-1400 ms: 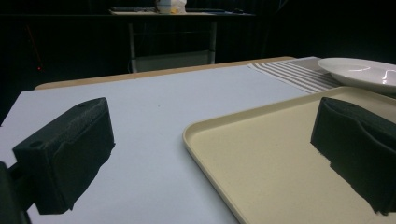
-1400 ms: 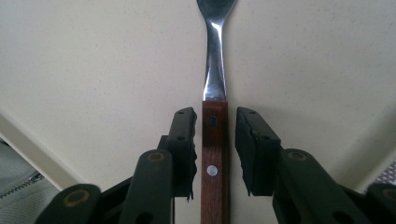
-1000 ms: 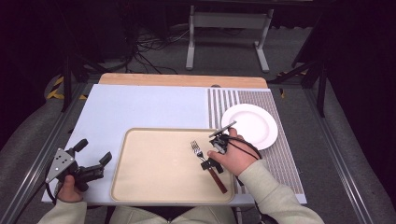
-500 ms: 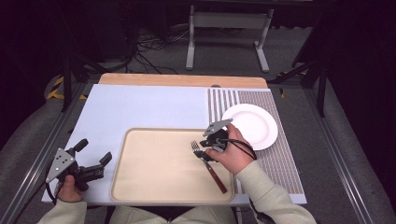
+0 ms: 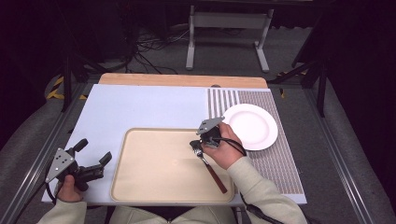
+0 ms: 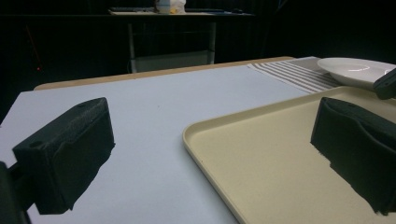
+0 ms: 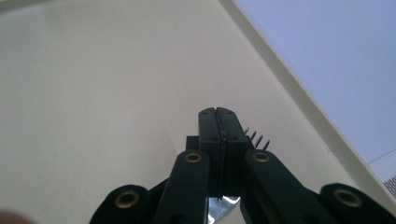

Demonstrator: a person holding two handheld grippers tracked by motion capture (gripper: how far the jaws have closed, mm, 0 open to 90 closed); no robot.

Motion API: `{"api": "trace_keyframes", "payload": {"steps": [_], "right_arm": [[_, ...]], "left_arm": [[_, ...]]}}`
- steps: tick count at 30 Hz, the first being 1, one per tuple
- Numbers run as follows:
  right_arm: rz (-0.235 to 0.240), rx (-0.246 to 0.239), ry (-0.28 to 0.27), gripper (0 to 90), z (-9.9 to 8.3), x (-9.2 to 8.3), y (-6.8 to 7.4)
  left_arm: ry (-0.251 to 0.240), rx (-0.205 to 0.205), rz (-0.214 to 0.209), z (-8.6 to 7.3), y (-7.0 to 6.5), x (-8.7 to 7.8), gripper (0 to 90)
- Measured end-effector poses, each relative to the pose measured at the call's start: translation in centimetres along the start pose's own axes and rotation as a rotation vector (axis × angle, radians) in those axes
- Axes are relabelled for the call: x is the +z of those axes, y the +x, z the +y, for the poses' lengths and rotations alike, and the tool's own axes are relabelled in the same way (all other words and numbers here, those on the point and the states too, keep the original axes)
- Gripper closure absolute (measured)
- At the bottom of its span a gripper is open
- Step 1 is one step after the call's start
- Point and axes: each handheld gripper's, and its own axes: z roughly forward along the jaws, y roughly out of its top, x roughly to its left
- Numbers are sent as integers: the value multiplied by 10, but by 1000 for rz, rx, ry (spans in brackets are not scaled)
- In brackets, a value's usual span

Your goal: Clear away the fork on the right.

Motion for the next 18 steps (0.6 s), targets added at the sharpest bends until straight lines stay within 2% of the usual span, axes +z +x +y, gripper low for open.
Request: {"api": "trace_keyframes", "payload": {"steps": [8, 18], "right_arm": [[11, -9, 25, 900, 0, 22, -4], [-2, 0, 57, 900, -5, 37, -8]], "left_arm": [[-3, -3, 1, 0, 0, 0, 1], [-3, -4, 0, 0, 0, 0, 1]]}}
